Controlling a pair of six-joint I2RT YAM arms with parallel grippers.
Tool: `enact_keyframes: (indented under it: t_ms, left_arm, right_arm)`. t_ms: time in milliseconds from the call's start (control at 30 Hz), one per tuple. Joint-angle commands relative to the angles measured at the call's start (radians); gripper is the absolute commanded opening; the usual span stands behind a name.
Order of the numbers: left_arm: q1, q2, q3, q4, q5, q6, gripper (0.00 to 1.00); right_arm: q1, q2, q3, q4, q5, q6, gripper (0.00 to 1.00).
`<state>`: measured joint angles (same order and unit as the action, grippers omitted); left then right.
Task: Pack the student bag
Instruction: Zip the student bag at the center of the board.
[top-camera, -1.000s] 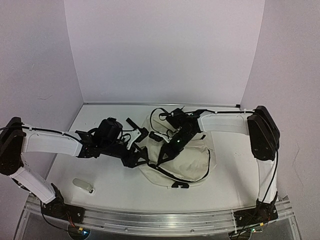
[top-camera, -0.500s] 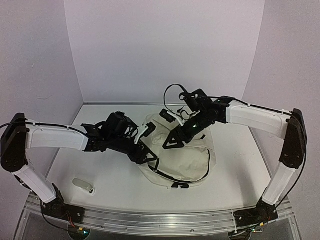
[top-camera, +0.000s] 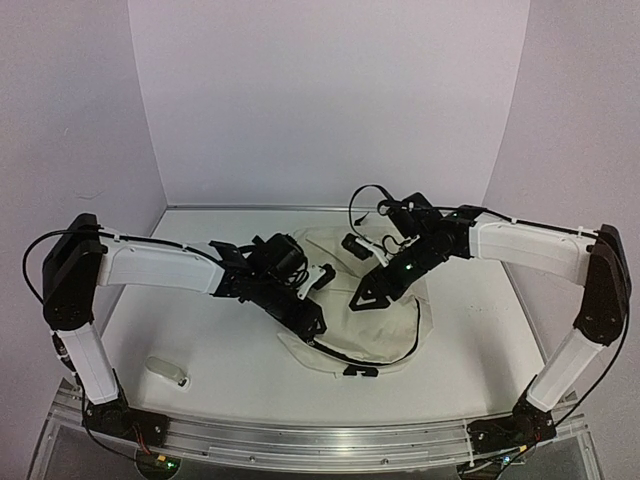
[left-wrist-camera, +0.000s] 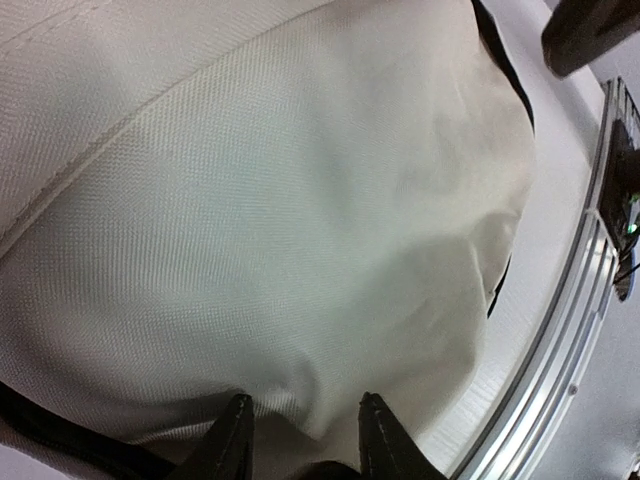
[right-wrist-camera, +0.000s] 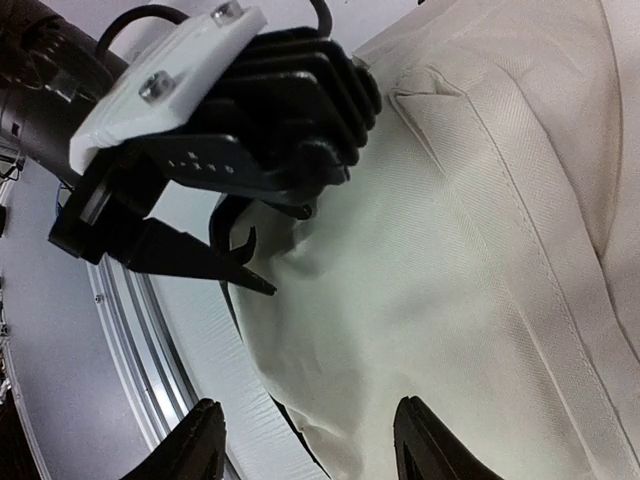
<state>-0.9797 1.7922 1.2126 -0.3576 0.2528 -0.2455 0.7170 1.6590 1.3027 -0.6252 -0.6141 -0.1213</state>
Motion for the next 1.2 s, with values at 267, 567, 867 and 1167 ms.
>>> enact_keyframes:
  t_ms: [267,567,867,1167]
  left_arm:
    - [0.002,-0.145,-0.069,0.133,0.025,-0.156,0.0]
    - [0.097,-0.133,-0.051,0.23,0.062,-0.366,0.0]
    - [0.172,-0.117,-0.074,0.292,0.128,-0.462,0.0]
    - [0.18,-0.118,-0.088,0.303,0.138,-0.478,0.0]
  right_arm:
    - [0.014,-0.055,-0.075,0.105,0.025,-0.033,0.5]
    - [0.192,-0.035,-0.089,0.192,0.222,-0.174,0.38]
    - [0.268,0.005,-0.129,0.355,0.419,-0.179,0.35]
    - [0.303,0.065,-0.093,0.407,0.497,-0.198,0.36]
